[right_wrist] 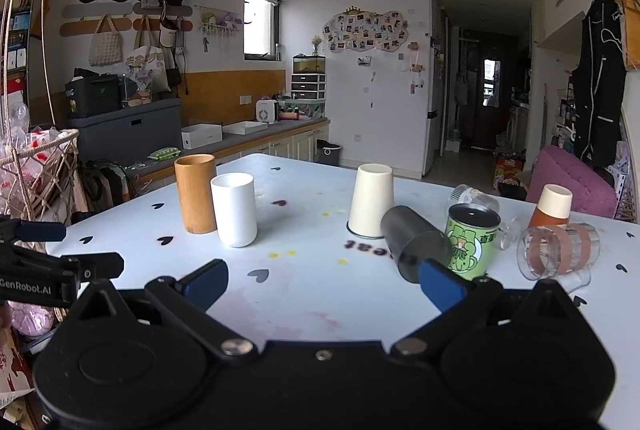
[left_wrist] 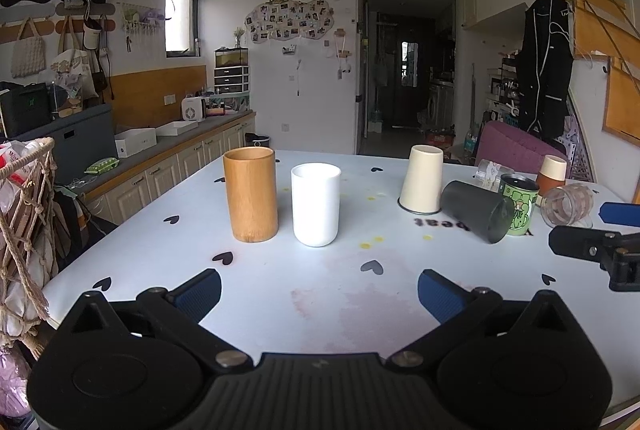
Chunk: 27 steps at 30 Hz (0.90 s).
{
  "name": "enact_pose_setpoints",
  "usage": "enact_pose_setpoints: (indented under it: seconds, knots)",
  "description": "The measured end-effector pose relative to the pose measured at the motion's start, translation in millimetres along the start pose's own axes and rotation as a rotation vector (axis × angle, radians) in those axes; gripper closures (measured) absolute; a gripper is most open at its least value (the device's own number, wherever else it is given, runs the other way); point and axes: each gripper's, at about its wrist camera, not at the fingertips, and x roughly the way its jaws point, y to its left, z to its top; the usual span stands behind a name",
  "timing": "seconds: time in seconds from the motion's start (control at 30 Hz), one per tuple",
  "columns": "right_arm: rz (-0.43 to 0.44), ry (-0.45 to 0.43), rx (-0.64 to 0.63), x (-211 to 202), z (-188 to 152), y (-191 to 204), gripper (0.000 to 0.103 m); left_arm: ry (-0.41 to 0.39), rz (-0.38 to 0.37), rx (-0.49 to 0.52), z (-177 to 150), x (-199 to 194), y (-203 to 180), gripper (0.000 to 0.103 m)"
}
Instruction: Flip cup upright
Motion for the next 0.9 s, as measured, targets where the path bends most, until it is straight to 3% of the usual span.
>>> enact_pose_setpoints:
  seconds: [0.9]
  knots:
    - [-0.002,0.0,-0.001,-0.2,-0.2,-0.2,0.0,0.003,0.0,0.0,3.1,1.1,-2.3,0.0]
